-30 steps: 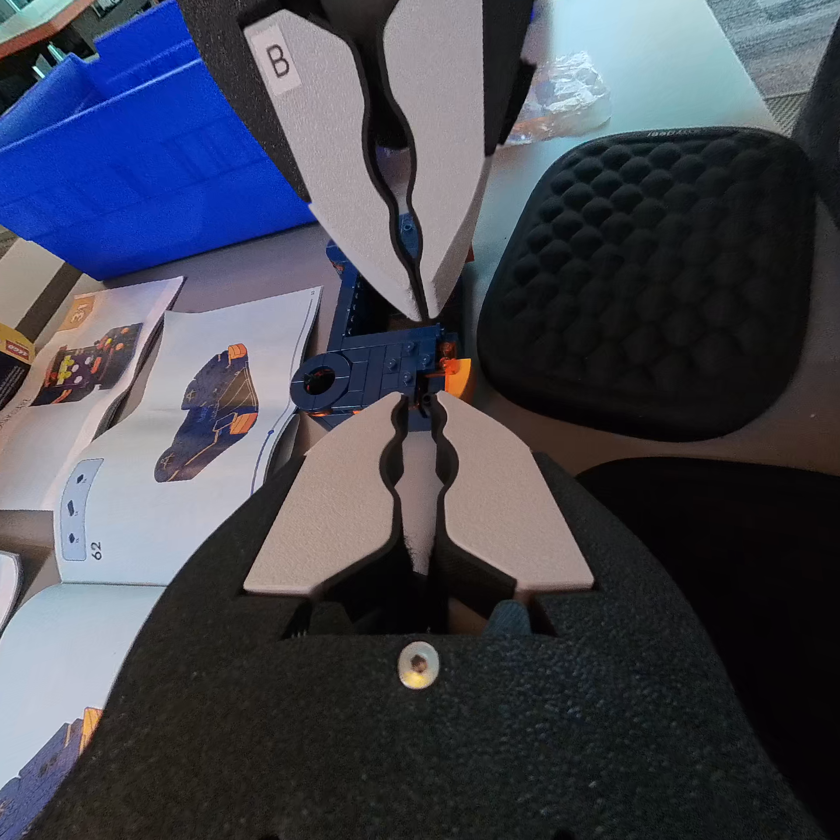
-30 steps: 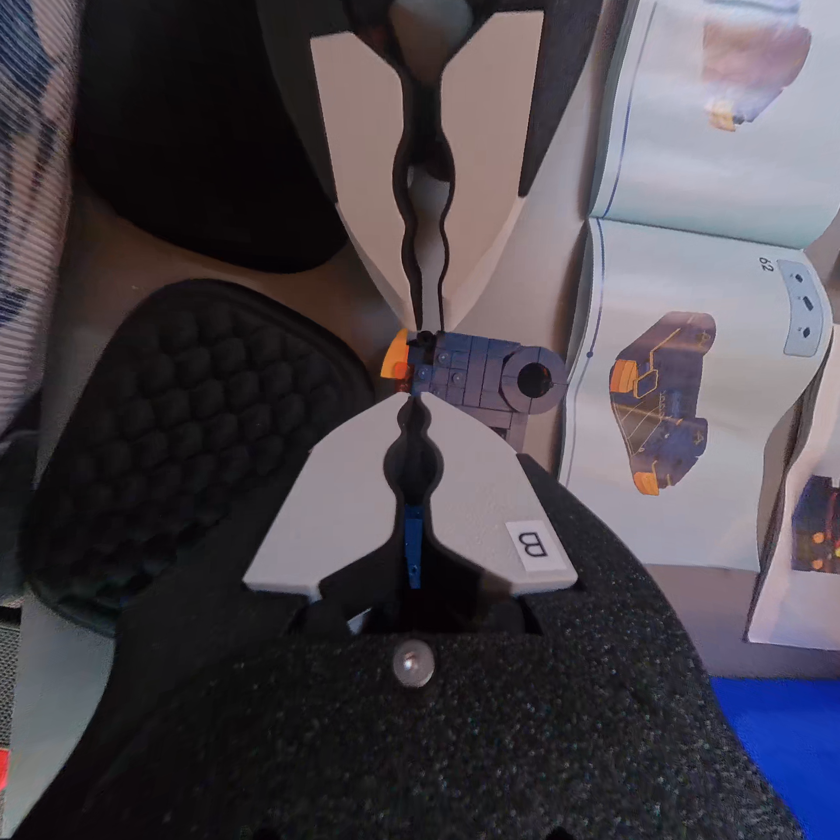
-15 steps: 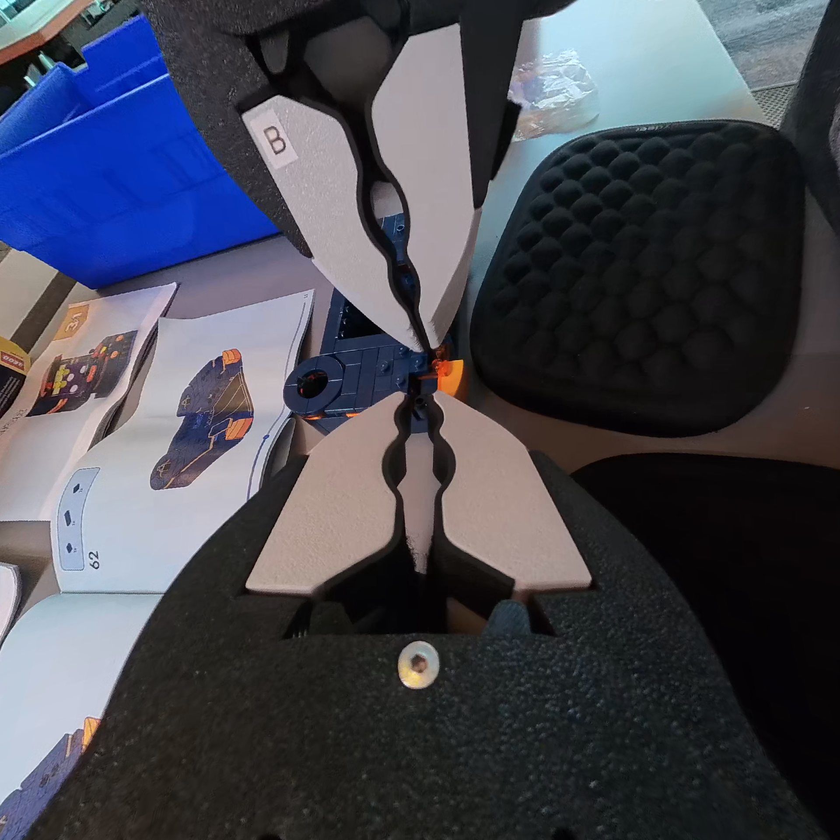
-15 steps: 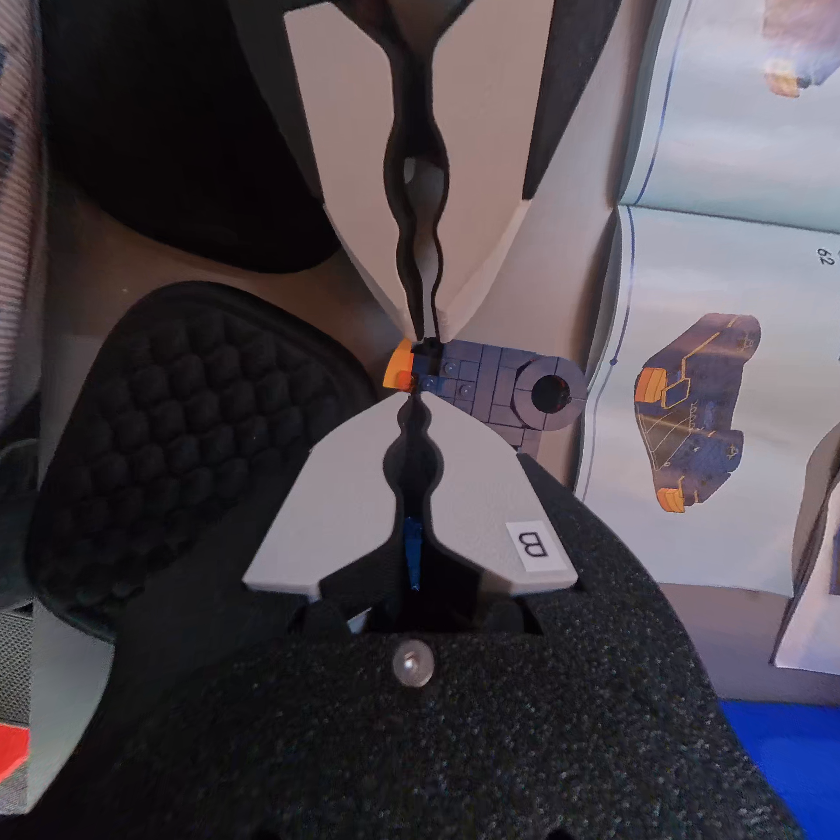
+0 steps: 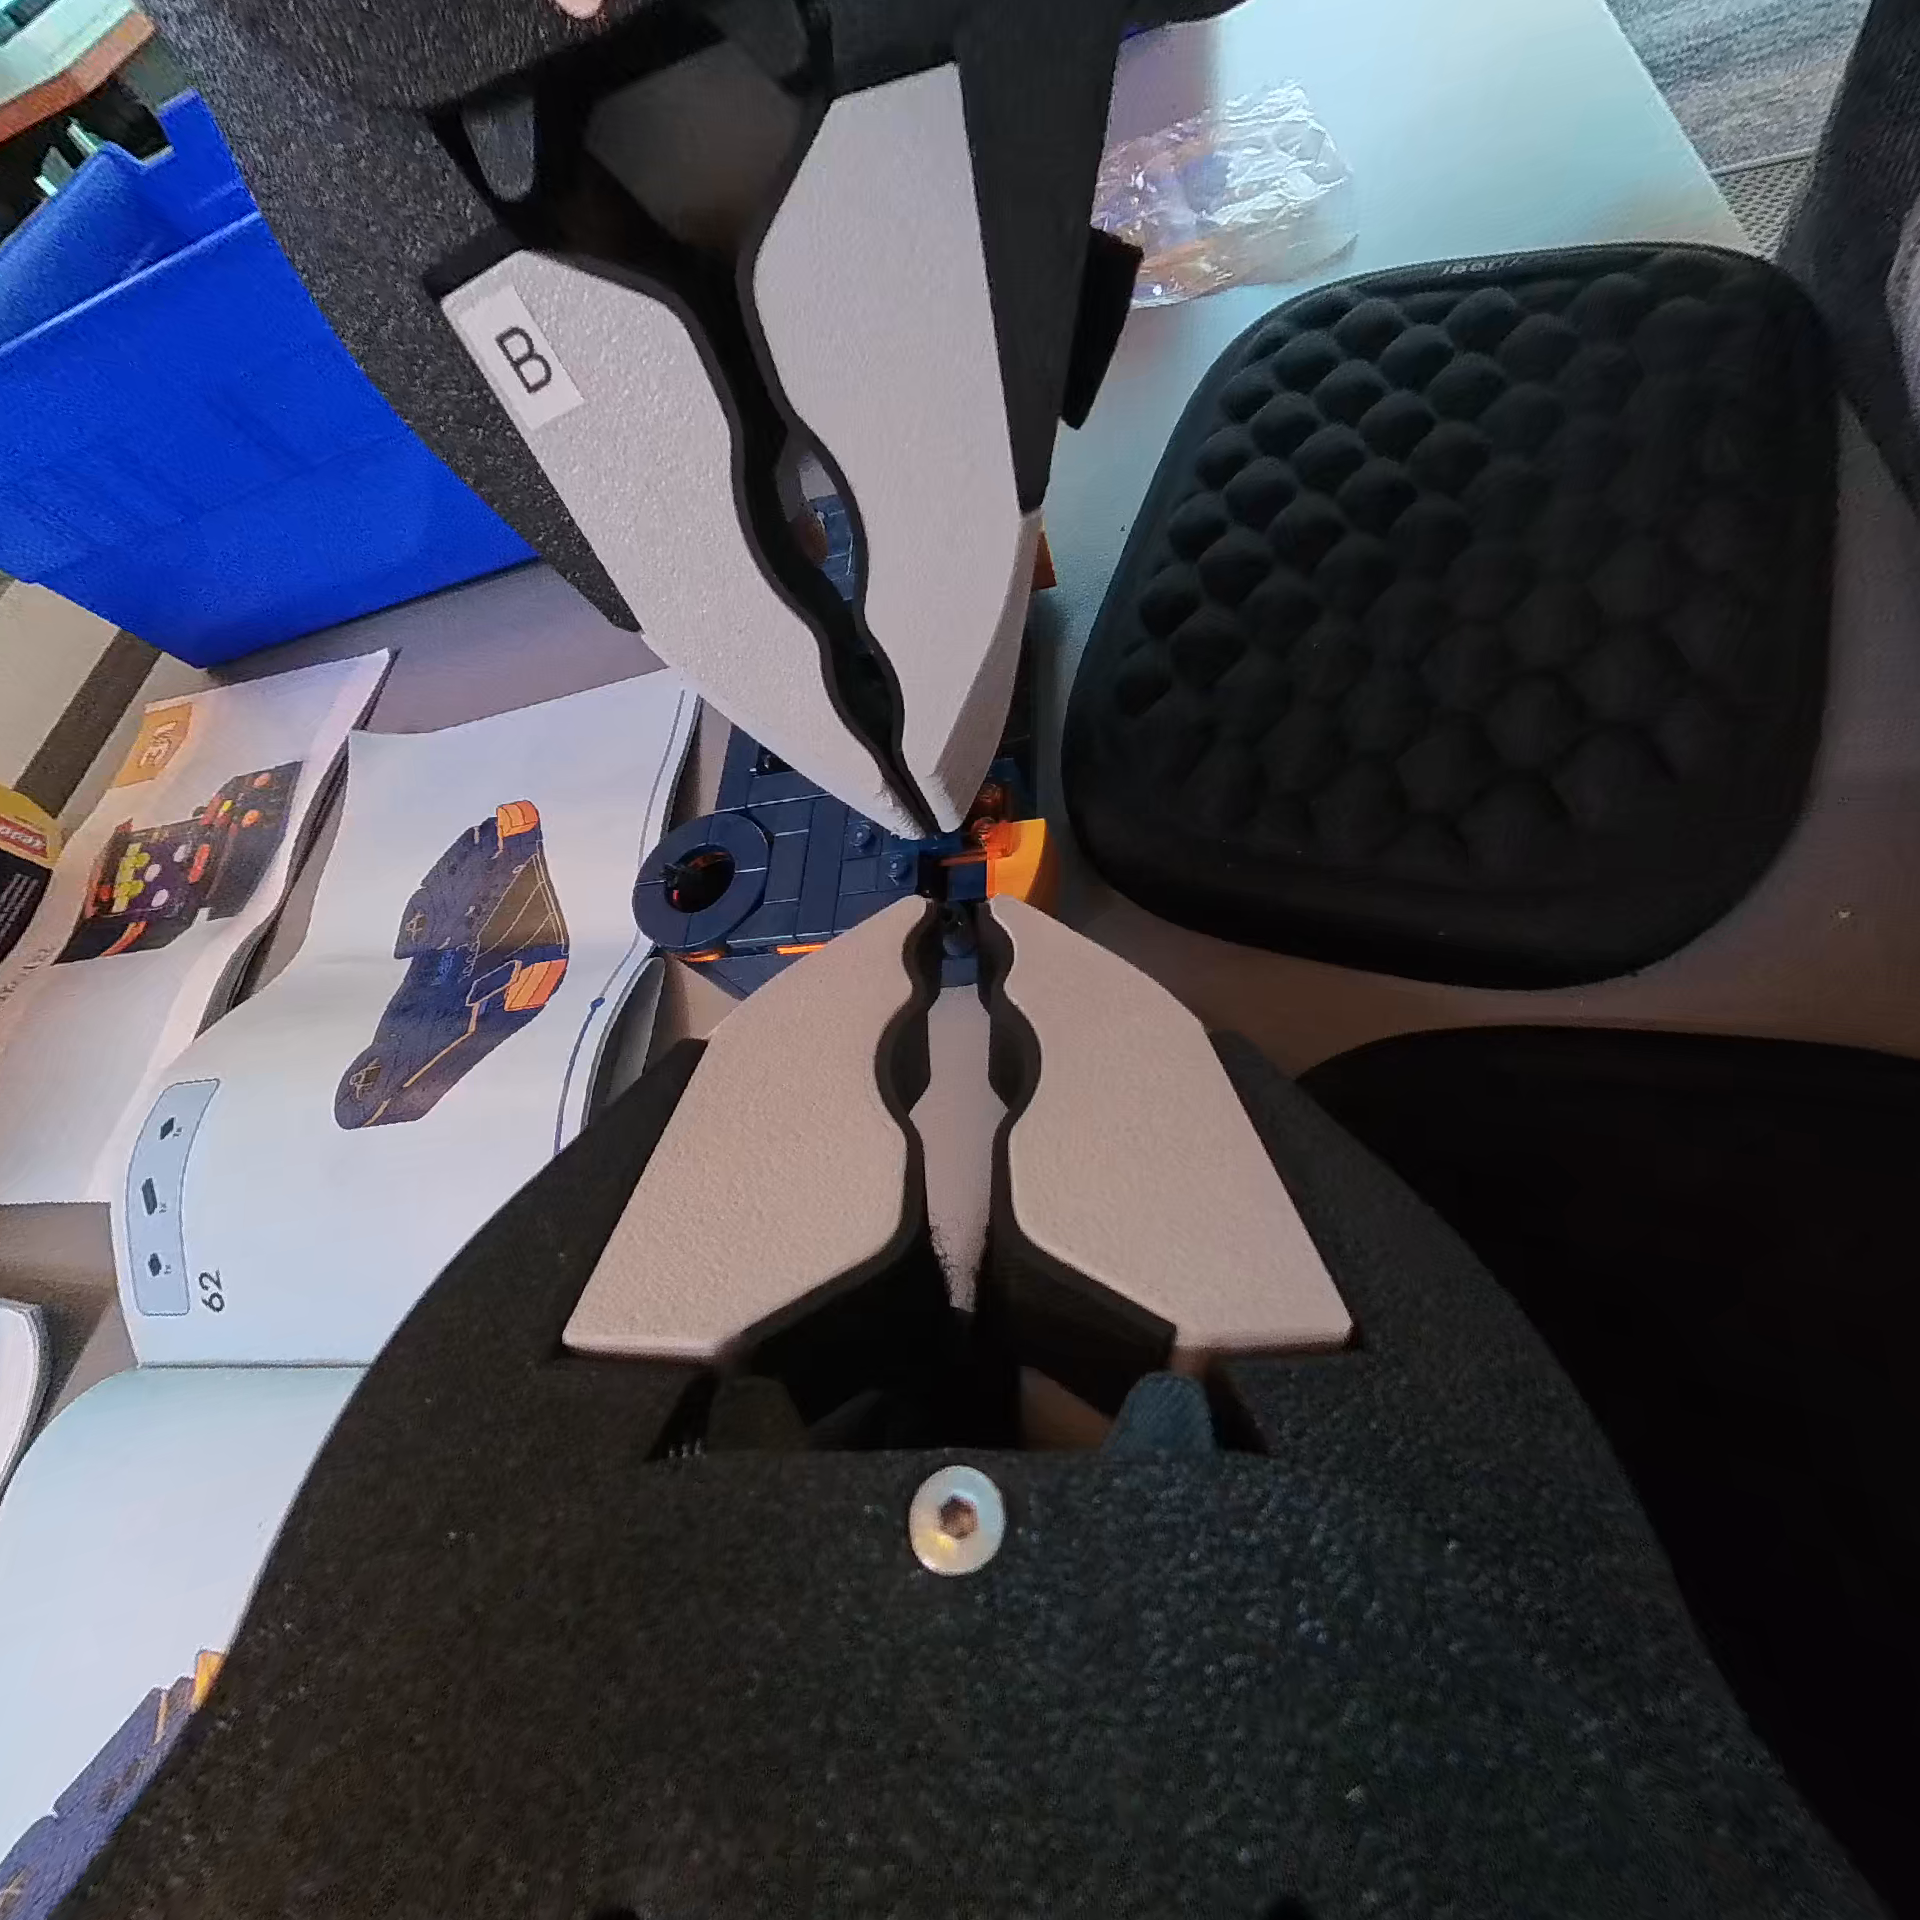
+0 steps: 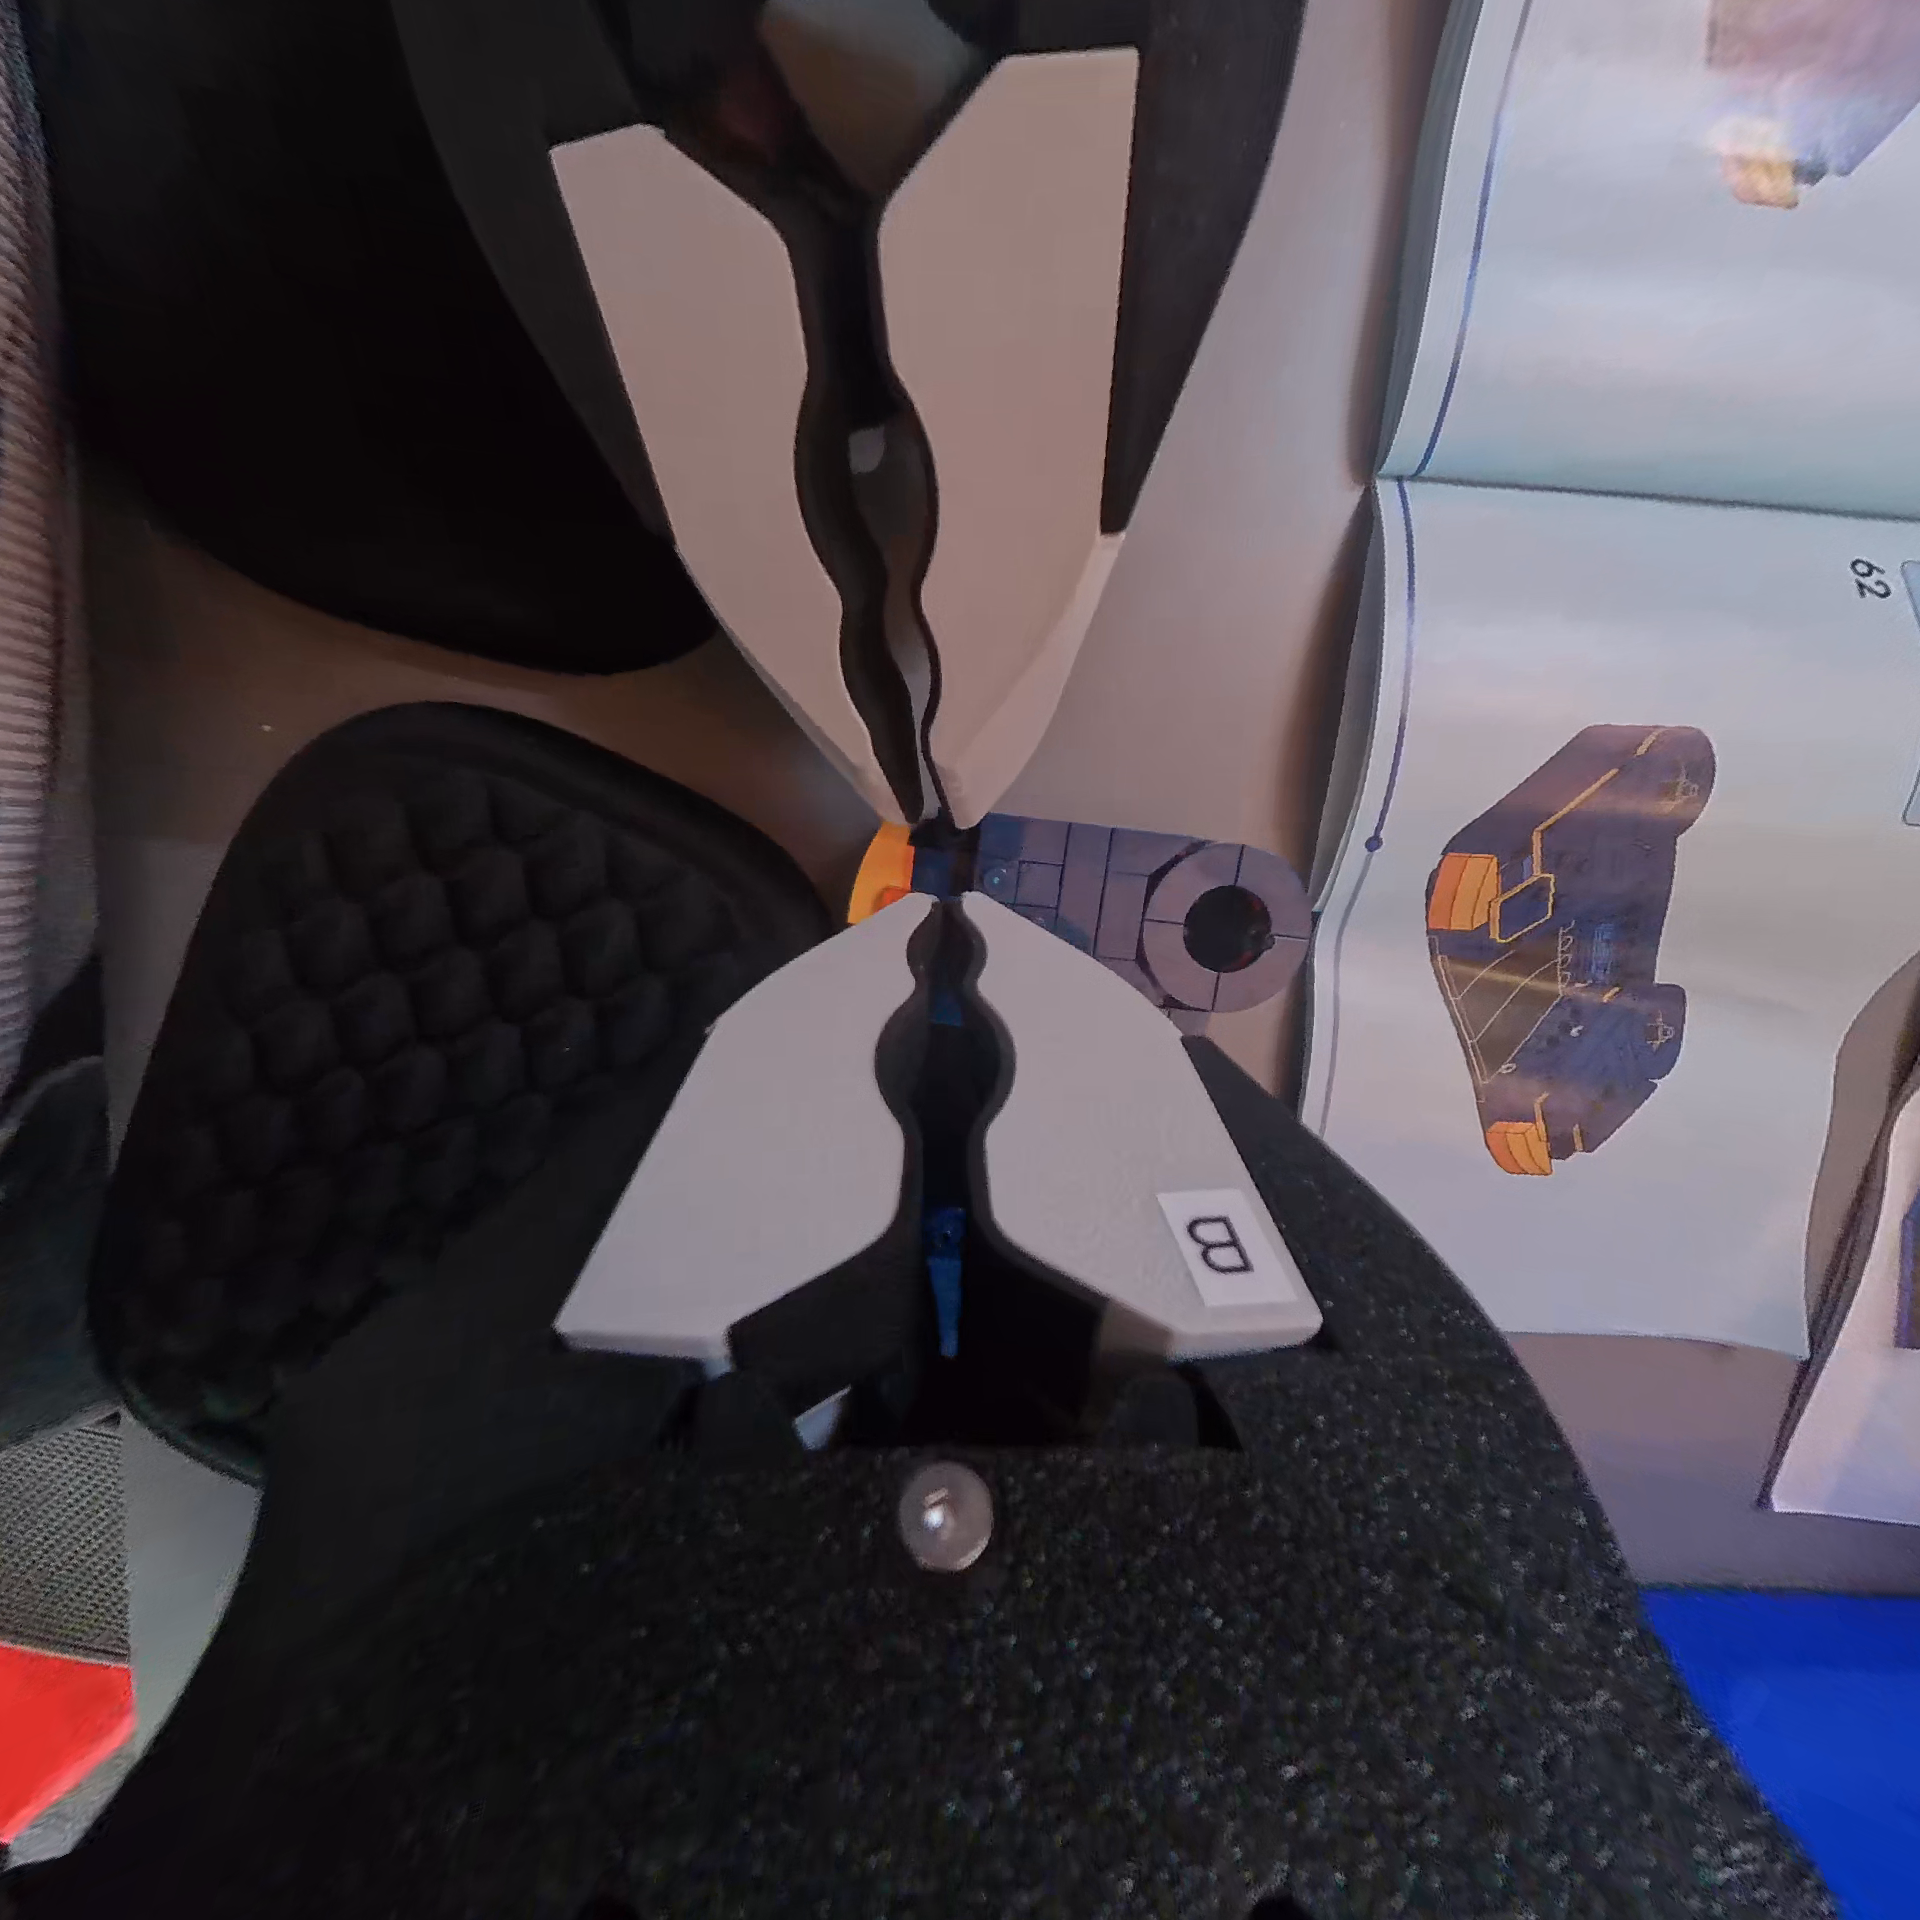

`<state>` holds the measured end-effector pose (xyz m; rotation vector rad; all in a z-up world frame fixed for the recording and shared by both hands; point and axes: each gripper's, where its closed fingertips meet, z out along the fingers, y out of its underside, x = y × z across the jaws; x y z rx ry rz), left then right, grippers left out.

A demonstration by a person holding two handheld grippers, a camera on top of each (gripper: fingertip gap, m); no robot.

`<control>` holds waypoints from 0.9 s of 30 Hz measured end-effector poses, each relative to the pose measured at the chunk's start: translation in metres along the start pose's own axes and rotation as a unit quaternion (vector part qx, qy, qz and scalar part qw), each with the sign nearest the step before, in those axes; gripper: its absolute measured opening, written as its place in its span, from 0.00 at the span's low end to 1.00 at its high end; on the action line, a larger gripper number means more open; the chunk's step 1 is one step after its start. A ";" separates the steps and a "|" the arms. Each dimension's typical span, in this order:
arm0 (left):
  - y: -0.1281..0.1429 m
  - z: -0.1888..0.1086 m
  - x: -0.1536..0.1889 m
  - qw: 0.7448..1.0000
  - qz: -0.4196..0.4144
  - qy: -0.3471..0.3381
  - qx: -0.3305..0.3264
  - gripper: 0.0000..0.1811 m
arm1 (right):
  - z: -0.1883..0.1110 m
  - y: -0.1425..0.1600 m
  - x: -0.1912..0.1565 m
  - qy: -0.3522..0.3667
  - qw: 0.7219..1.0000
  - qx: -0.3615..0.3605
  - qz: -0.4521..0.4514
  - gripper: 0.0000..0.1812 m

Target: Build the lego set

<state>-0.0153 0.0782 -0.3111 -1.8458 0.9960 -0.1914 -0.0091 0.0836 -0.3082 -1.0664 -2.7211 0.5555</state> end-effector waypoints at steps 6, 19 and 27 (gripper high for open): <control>-0.001 -0.001 0.000 1.000 0.004 -0.002 0.003 0.03 | 0.000 0.000 0.001 0.008 1.000 0.013 0.023 0.00; -0.010 -0.015 -0.030 0.994 -0.062 -0.071 0.061 0.13 | -0.061 -0.005 0.042 0.217 0.890 0.365 0.169 0.19; -0.012 -0.021 -0.042 0.987 -0.108 -0.074 0.089 0.21 | -0.068 0.028 0.044 0.245 0.844 0.412 0.240 0.28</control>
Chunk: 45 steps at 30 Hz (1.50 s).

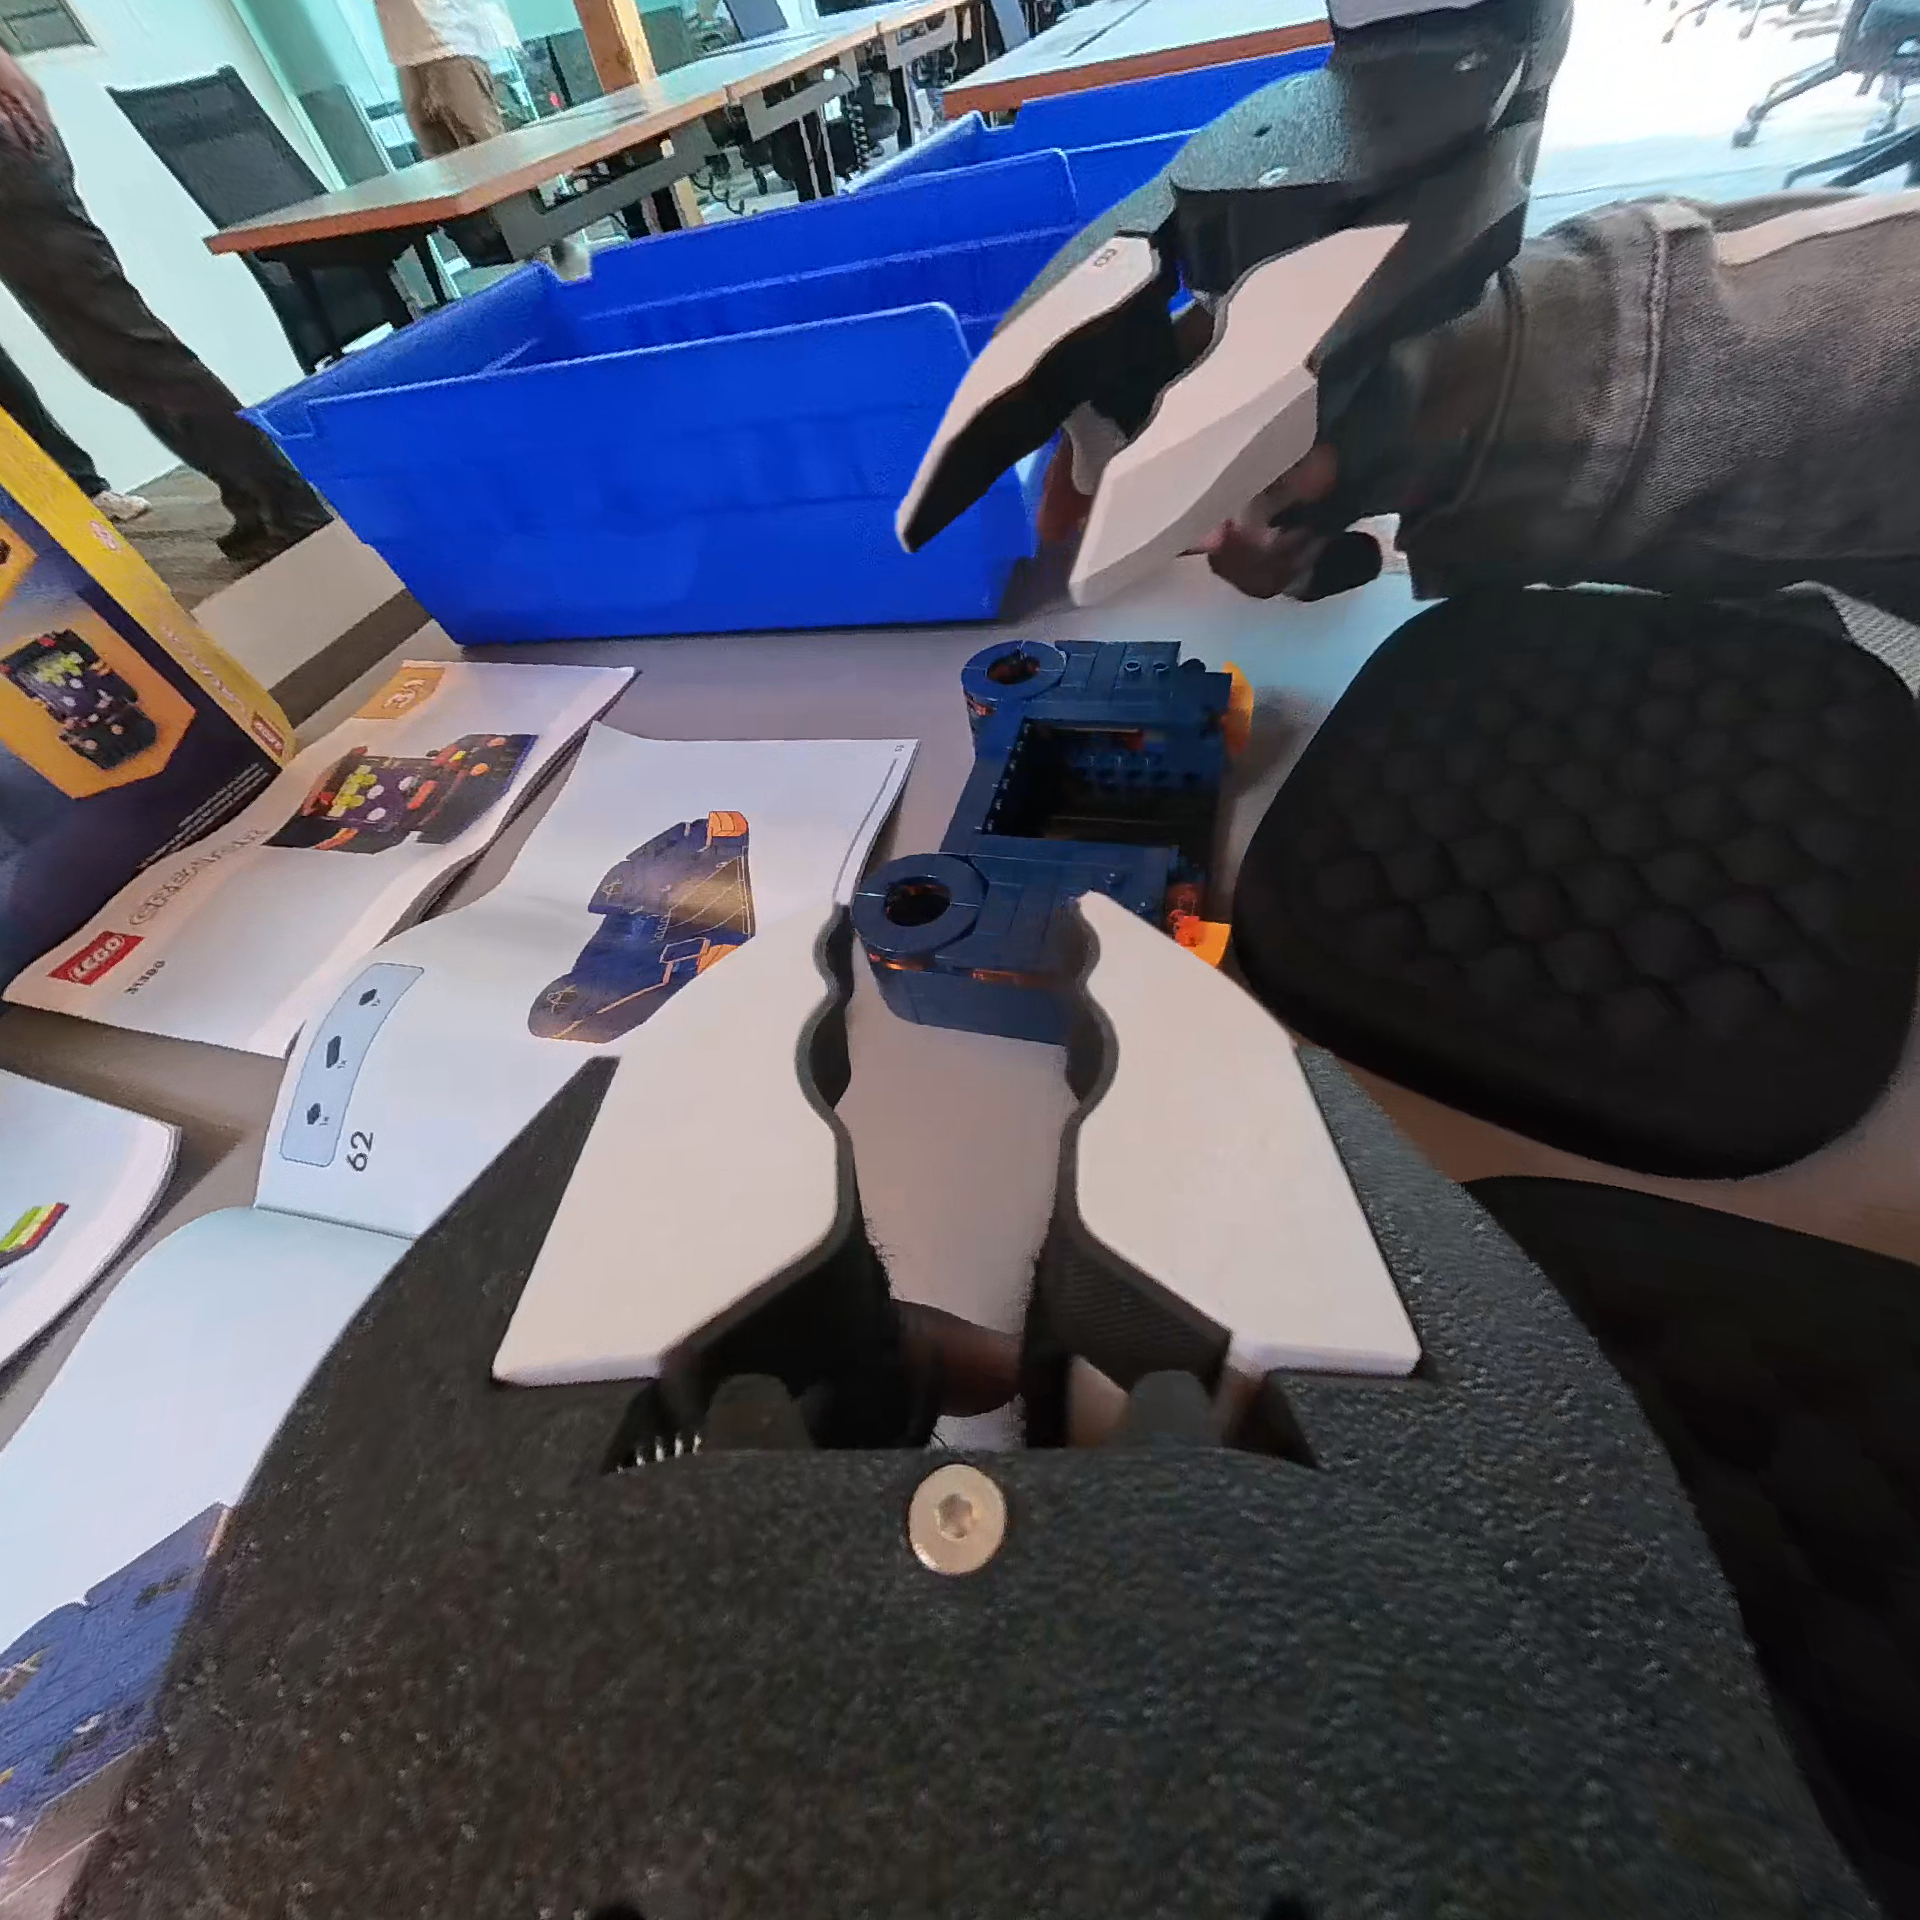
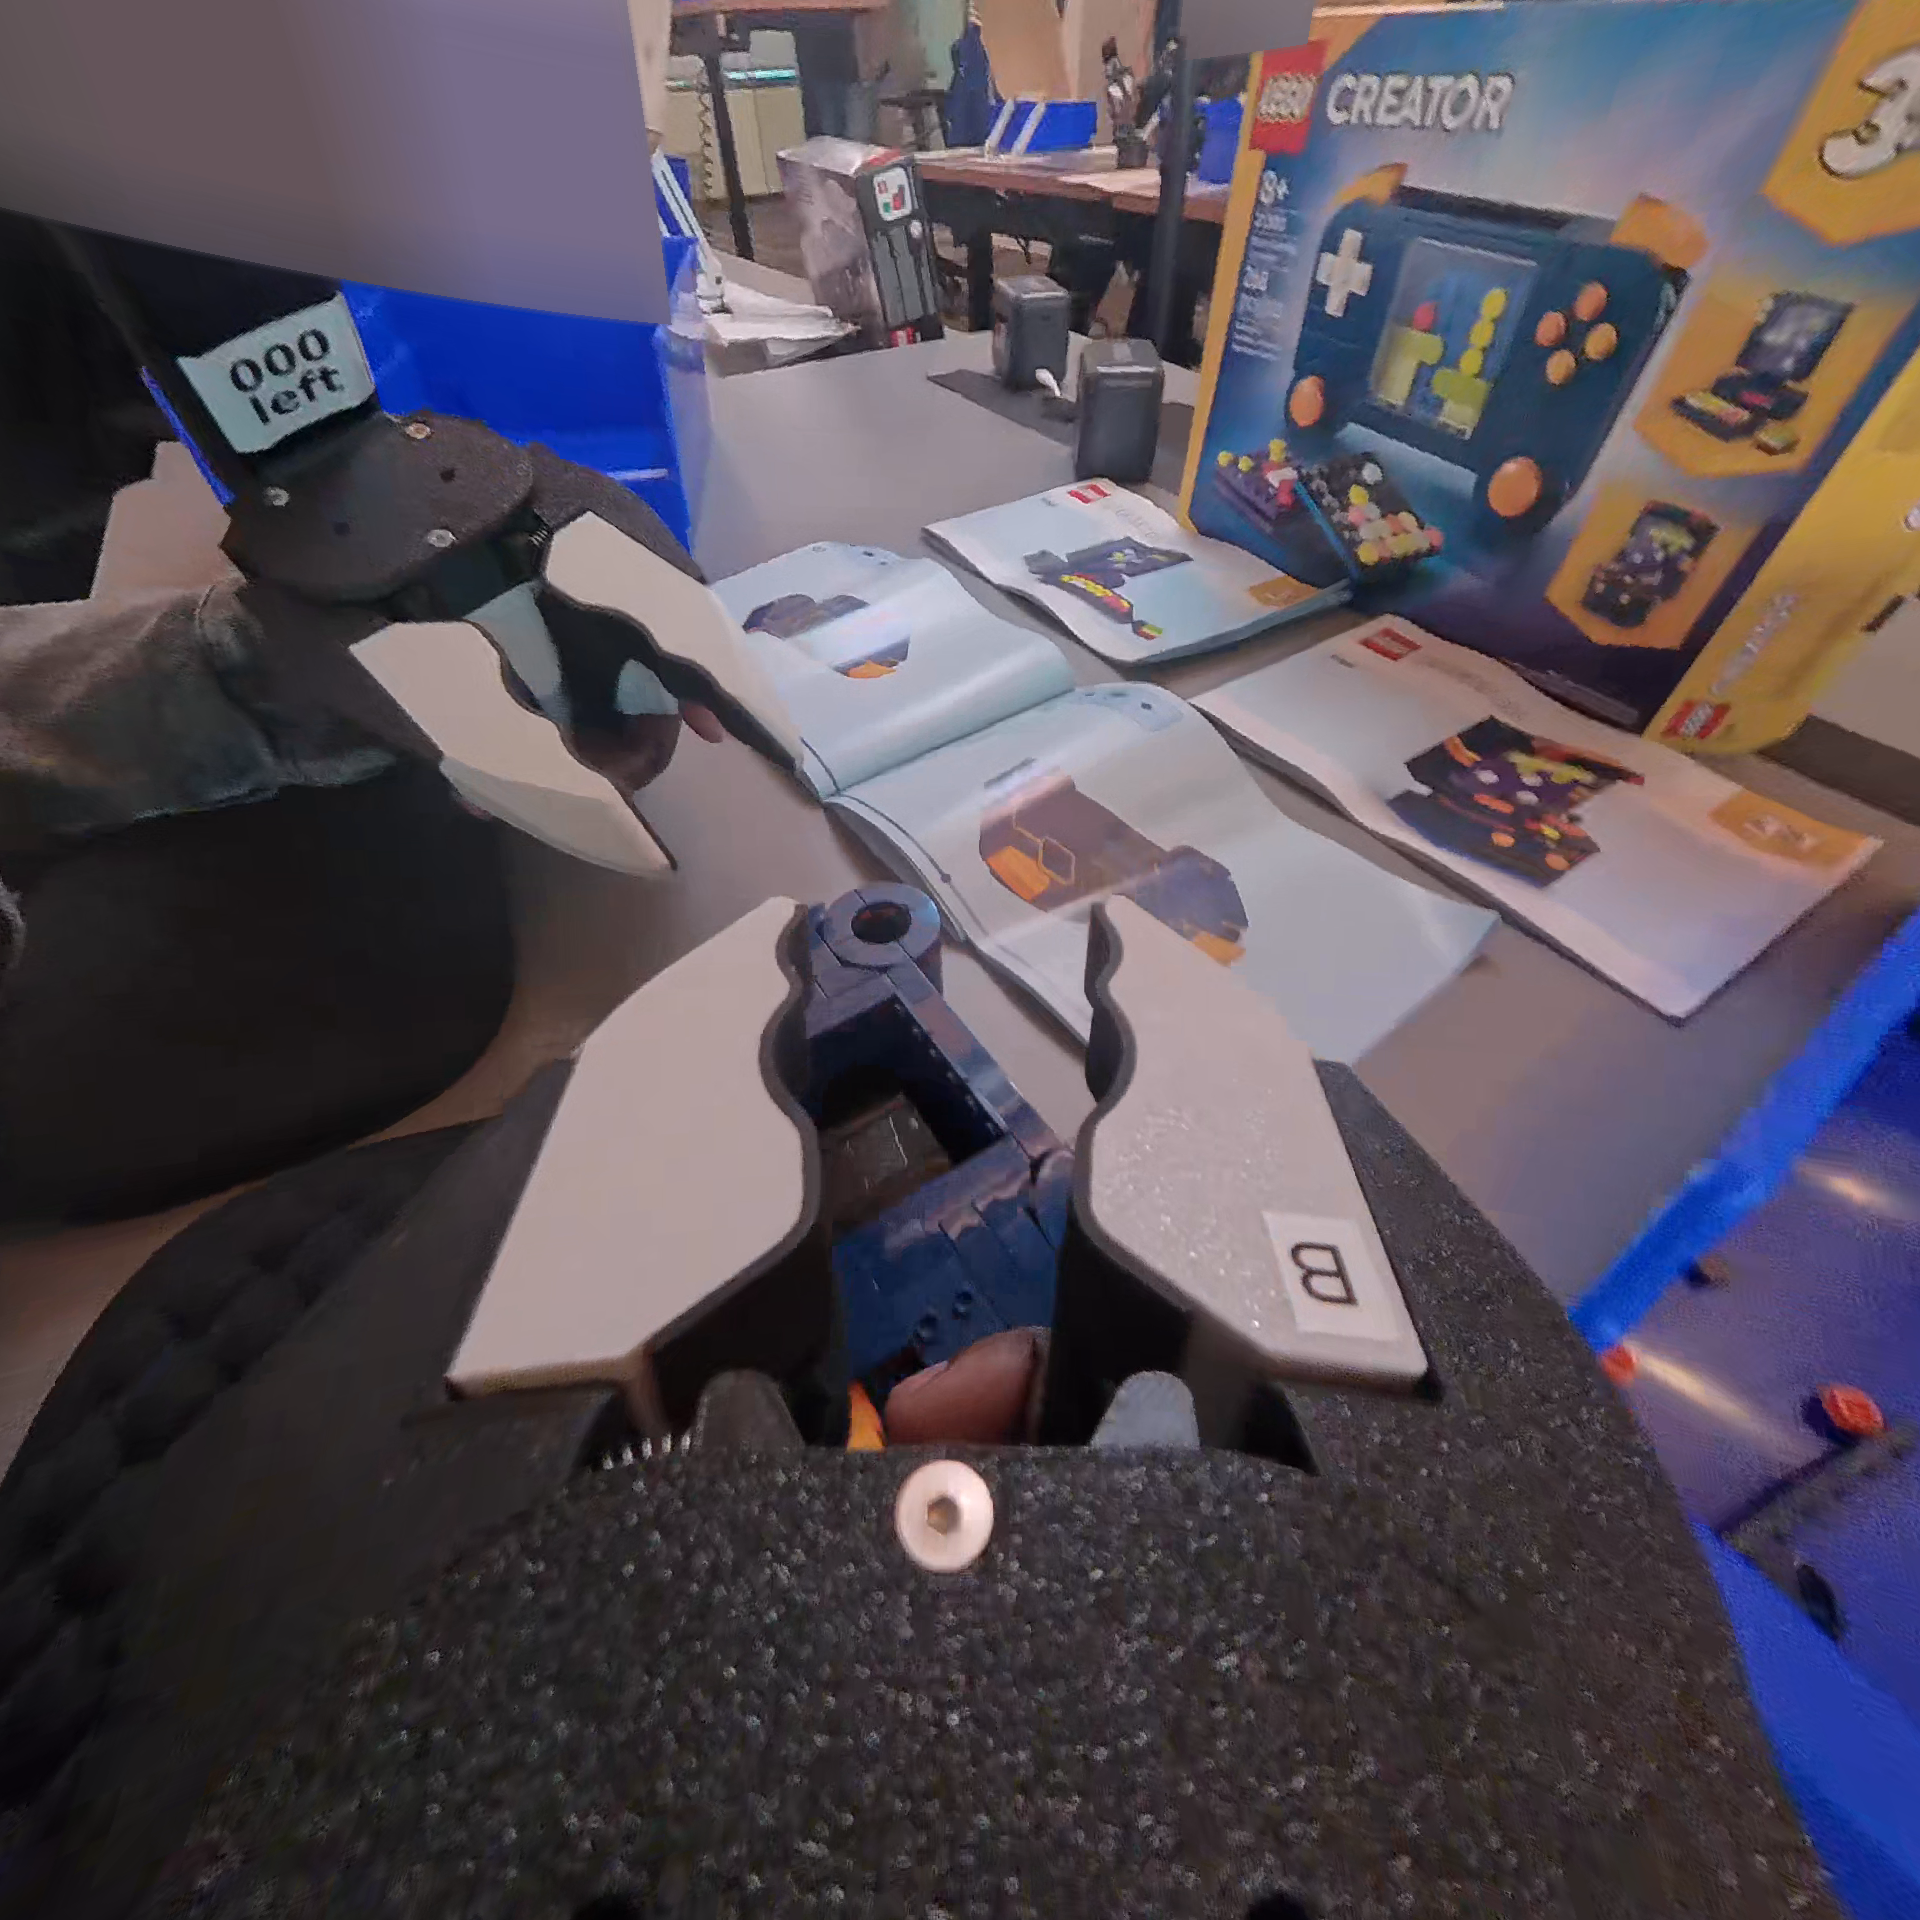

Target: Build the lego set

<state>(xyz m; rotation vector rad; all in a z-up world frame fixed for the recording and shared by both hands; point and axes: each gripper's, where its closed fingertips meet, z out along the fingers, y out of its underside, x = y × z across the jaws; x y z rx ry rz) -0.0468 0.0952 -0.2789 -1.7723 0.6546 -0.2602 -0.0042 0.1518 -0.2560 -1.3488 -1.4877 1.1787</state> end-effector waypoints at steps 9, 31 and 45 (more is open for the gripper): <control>0.004 0.003 0.006 1.000 0.006 0.020 -0.019 0.24 | -0.008 0.012 -0.004 -0.009 1.000 0.012 0.026 0.28; -0.011 -0.011 0.012 0.998 0.021 0.037 0.054 0.02 | -0.110 0.001 0.033 0.046 0.997 -0.066 -0.002 0.08; -0.016 -0.014 0.007 0.996 0.003 0.039 0.076 0.00 | -0.135 -0.006 0.111 -0.131 0.936 -0.292 -0.147 0.11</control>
